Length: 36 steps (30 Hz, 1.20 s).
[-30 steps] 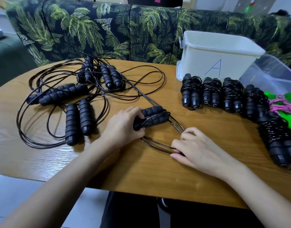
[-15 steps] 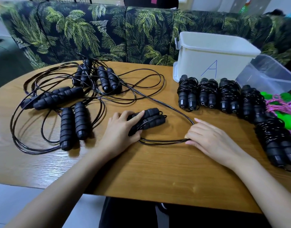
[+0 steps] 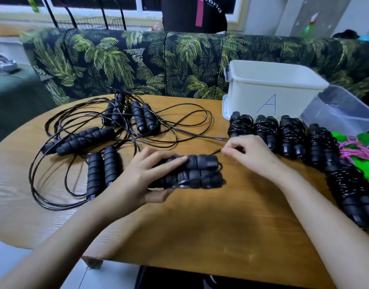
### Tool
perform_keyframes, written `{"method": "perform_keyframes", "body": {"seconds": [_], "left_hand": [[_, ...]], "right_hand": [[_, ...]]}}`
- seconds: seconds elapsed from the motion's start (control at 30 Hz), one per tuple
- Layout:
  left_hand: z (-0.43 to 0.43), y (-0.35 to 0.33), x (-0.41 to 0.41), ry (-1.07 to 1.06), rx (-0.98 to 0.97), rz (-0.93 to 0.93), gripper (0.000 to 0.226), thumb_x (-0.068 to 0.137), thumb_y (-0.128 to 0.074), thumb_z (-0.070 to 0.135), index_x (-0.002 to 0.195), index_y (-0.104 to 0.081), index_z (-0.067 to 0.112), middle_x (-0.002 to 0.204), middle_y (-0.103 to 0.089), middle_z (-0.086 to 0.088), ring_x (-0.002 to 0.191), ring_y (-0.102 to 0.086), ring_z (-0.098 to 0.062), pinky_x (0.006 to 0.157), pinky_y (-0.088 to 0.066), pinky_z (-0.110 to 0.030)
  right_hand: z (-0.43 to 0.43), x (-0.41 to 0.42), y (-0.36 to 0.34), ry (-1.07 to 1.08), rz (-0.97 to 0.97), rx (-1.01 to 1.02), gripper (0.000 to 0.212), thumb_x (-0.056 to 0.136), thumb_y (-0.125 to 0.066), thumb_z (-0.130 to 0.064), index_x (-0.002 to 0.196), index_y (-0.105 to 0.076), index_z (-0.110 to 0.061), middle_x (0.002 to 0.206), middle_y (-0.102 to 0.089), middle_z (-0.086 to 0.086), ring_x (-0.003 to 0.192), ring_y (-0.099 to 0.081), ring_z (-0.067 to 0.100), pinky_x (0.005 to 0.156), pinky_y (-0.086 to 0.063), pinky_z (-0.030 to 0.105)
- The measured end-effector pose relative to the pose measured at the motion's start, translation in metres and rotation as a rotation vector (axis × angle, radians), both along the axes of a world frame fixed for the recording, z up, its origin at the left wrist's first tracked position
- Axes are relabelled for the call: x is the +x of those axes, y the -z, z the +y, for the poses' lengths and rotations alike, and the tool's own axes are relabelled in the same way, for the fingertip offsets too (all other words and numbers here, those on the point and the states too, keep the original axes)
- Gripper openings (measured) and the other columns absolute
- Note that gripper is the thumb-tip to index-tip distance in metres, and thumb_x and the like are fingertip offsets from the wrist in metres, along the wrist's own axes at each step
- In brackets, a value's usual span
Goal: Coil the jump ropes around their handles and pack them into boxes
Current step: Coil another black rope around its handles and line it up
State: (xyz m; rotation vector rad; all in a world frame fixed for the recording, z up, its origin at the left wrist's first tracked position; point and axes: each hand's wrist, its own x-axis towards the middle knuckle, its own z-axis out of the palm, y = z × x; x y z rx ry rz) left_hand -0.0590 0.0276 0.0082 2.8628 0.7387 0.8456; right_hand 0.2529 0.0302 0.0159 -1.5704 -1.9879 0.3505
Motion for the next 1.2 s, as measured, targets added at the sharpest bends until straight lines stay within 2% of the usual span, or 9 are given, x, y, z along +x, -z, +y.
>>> {"method": "perform_keyframes", "body": {"seconds": [0.13, 0.27, 0.33, 0.4, 0.53, 0.73, 0.9, 0.97, 1.2], "left_hand": [[-0.013, -0.006, 0.01, -0.118, 0.015, 0.156, 0.085, 0.086, -0.052, 0.054, 0.153, -0.021, 0.012, 0.132, -0.055, 0.001, 0.111, -0.045, -0.02, 0.09, -0.038, -0.036], [-0.009, -0.002, 0.024, -0.346, 0.082, 0.268, 0.1, 0.079, -0.053, 0.056, 0.152, -0.011, 0.002, 0.115, -0.068, -0.007, 0.102, -0.05, -0.028, 0.081, -0.047, -0.039], [-0.008, -0.007, 0.032, -0.466, 0.034, 0.257, 0.103, 0.082, -0.06, 0.053, 0.154, -0.01, 0.0, 0.114, -0.067, -0.009, 0.107, -0.052, -0.032, 0.085, -0.044, -0.04], [-0.006, -0.015, 0.037, -0.58, 0.003, 0.249, 0.104, 0.078, -0.072, 0.048, 0.153, -0.021, -0.003, 0.108, -0.067, -0.013, 0.109, -0.055, -0.034, 0.085, -0.044, -0.04], [0.0, -0.011, 0.035, -0.654, 0.117, 0.116, 0.097, 0.049, -0.092, 0.039, 0.128, -0.056, -0.007, 0.07, -0.066, -0.012, 0.077, -0.062, -0.035, 0.057, -0.05, -0.035], [0.005, -0.001, 0.038, -0.651, 0.048, -0.033, 0.085, 0.064, -0.084, 0.032, 0.135, -0.05, 0.001, 0.089, -0.072, -0.009, 0.079, -0.054, -0.036, 0.062, -0.047, -0.039], [-0.011, -0.002, 0.046, -0.464, -0.425, -0.385, 0.073, 0.075, -0.072, 0.043, 0.14, -0.041, 0.029, 0.103, -0.064, 0.021, 0.105, -0.057, -0.025, 0.09, -0.049, -0.045], [-0.016, -0.002, 0.047, -0.352, -0.578, -0.513, 0.07, 0.072, -0.068, 0.049, 0.135, -0.039, 0.039, 0.112, -0.065, 0.019, 0.111, -0.062, -0.019, 0.096, -0.049, -0.047], [-0.019, -0.004, 0.048, -0.281, -0.661, -0.431, 0.08, 0.074, -0.06, 0.059, 0.147, -0.034, 0.041, 0.131, -0.061, 0.006, 0.122, -0.059, -0.011, 0.106, -0.044, -0.043]], "right_hand": [[0.023, -0.038, -0.029, 0.042, -0.031, 0.016, 0.018, 0.09, -0.067, -0.042, 0.076, -0.069, -0.03, 0.074, -0.067, -0.015, 0.076, -0.06, 0.007, 0.072, -0.041, 0.028], [0.013, -0.072, -0.052, 0.039, -0.037, 0.053, 0.016, 0.088, -0.067, -0.047, 0.078, -0.069, -0.034, 0.082, -0.071, -0.015, 0.087, -0.065, 0.012, 0.086, -0.051, 0.035], [-0.002, -0.083, -0.054, 0.04, -0.021, 0.047, 0.018, 0.086, -0.069, -0.047, 0.073, -0.068, -0.035, 0.078, -0.071, -0.014, 0.084, -0.066, 0.012, 0.082, -0.053, 0.037], [-0.02, -0.088, -0.052, 0.051, -0.005, 0.02, 0.02, 0.085, -0.07, -0.046, 0.072, -0.072, -0.031, 0.068, -0.068, -0.016, 0.077, -0.066, 0.01, 0.077, -0.054, 0.035], [-0.05, -0.085, -0.038, 0.091, 0.01, -0.094, 0.028, 0.091, -0.06, -0.047, 0.067, -0.067, -0.034, 0.054, -0.062, -0.022, 0.067, -0.061, -0.003, 0.083, -0.054, 0.033], [-0.076, -0.089, -0.013, 0.064, 0.246, -0.125, 0.027, 0.094, -0.058, -0.036, 0.073, -0.073, -0.028, 0.062, -0.067, -0.015, 0.056, -0.062, 0.007, 0.074, -0.056, 0.039], [-0.07, -0.084, 0.003, 0.066, 0.397, -0.192, 0.027, 0.095, -0.062, -0.028, 0.07, -0.074, -0.026, 0.061, -0.069, -0.004, 0.054, -0.062, 0.013, 0.078, -0.056, 0.04], [-0.066, -0.082, 0.004, 0.079, 0.462, -0.181, 0.026, 0.095, -0.063, -0.022, 0.072, -0.074, -0.027, 0.061, -0.069, -0.004, 0.052, -0.059, 0.013, 0.078, -0.054, 0.035], [-0.062, -0.081, 0.006, 0.087, 0.455, -0.092, 0.025, 0.094, -0.065, -0.02, 0.074, -0.073, -0.034, 0.061, -0.068, -0.013, 0.056, -0.061, 0.02, 0.078, -0.054, 0.034]]}}
